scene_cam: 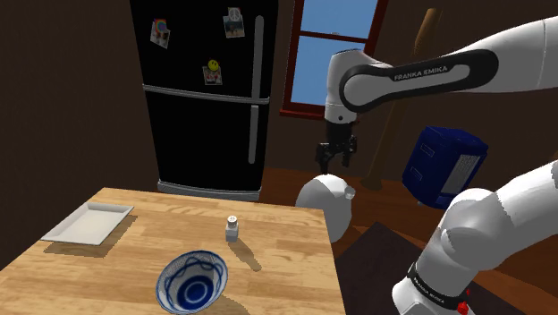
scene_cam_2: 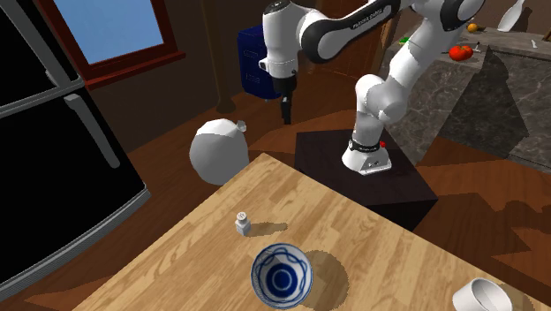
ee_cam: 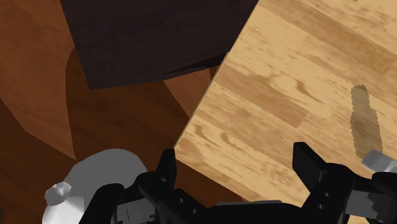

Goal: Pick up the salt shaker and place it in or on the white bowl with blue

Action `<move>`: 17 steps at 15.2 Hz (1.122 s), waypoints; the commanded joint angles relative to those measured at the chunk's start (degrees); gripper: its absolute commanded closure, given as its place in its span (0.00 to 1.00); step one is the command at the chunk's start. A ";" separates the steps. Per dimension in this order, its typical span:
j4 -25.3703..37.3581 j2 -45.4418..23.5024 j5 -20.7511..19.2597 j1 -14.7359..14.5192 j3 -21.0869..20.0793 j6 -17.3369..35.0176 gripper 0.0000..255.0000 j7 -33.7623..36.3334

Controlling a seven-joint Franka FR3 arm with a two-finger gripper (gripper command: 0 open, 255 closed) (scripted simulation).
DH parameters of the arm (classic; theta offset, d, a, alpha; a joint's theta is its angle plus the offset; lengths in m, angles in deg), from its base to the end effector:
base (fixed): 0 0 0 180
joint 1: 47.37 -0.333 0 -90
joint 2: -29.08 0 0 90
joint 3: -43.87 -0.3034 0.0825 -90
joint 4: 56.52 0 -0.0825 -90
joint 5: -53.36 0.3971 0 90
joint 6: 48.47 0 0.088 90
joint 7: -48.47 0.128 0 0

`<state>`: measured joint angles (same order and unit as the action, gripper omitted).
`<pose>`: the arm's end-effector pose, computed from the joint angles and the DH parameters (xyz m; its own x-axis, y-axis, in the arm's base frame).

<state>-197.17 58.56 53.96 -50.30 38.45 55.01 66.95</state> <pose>0.3886 0.0579 0.4317 0.9734 -0.1972 -0.1168 -0.1890 -0.9789 0.0778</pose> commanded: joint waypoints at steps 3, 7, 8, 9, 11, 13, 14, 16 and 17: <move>2.49 -7.50 1.83 -1.24 -2.61 5.11 0.00 3.66; 5.79 -15.27 2.79 -2.29 -4.94 9.73 0.00 7.12; 6.79 -17.28 2.89 -2.54 -5.48 10.77 0.00 7.99; 7.86 -19.30 2.94 -2.79 -6.00 11.77 0.00 8.87; 10.21 -23.39 2.88 -3.30 -6.95 13.60 0.00 10.63; 12.83 -27.54 2.60 -3.87 -7.79 15.21 0.00 12.40; 14.25 -29.63 2.40 -4.17 -8.15 15.92 0.00 13.29; 17.29 -33.84 1.86 -4.85 -8.77 17.17 0.00 15.06; 18.91 -35.95 1.54 -5.22 -9.02 17.70 0.00 15.93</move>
<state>-179.99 25.07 55.86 -55.17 29.71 71.93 81.93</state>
